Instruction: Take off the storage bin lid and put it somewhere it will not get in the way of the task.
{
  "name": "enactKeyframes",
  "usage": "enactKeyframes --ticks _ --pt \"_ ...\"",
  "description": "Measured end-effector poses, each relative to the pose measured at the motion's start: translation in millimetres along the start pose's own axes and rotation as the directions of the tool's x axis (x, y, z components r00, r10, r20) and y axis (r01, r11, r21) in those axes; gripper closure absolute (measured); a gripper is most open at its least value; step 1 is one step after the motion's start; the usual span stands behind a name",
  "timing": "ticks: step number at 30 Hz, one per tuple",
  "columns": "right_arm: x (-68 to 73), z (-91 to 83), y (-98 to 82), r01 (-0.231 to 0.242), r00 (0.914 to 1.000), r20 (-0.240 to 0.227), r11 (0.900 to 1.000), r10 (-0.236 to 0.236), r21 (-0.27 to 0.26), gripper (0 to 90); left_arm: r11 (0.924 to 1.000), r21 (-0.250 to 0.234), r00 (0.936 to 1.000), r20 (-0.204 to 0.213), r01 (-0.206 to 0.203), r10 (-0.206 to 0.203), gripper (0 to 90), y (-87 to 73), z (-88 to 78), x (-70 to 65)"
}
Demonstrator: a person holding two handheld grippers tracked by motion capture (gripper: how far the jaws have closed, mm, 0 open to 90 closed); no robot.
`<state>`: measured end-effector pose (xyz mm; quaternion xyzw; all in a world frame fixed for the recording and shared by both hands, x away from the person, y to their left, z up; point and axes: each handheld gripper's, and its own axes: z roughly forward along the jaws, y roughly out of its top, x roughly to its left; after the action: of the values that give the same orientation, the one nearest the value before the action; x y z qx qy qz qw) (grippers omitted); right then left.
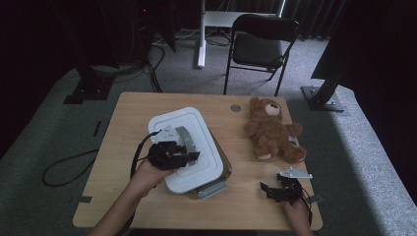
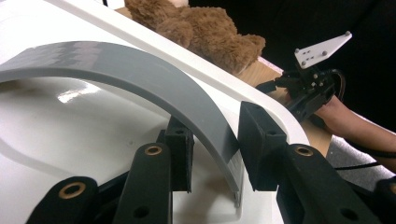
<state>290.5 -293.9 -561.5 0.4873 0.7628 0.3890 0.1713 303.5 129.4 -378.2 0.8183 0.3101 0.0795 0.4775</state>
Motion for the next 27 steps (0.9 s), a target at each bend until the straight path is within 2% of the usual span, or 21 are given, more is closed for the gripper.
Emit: enactKeyframes --ticks 4,15,21,27 --pt "0.1 0.1 0.0 0.000 1.0000 0.001 1.000 0.000 0.000 13.4 1.0000 -0.003 1.0000 -0.009 -0.004 0.004 67.2 -3.0 -9.2 4.5" --pt "0.2 0.2 0.0 0.001 1.0000 0.004 1.000 -0.001 0.001 13.4 0.9998 -0.006 0.9991 -0.039 0.017 -0.017 67.3 -15.1 -33.0 18.4" --pt "0.4 0.1 0.1 0.001 1.0000 0.005 1.000 -0.001 0.002 13.4 0.9998 -0.001 0.9981 -0.057 0.020 -0.020 67.1 -21.1 -41.6 22.9" --pt "0.8 0.3 0.1 0.003 1.0000 0.008 1.000 -0.003 0.003 13.4 0.9990 -0.006 0.9958 -0.080 0.045 -0.045 67.2 -33.6 -56.1 31.6"
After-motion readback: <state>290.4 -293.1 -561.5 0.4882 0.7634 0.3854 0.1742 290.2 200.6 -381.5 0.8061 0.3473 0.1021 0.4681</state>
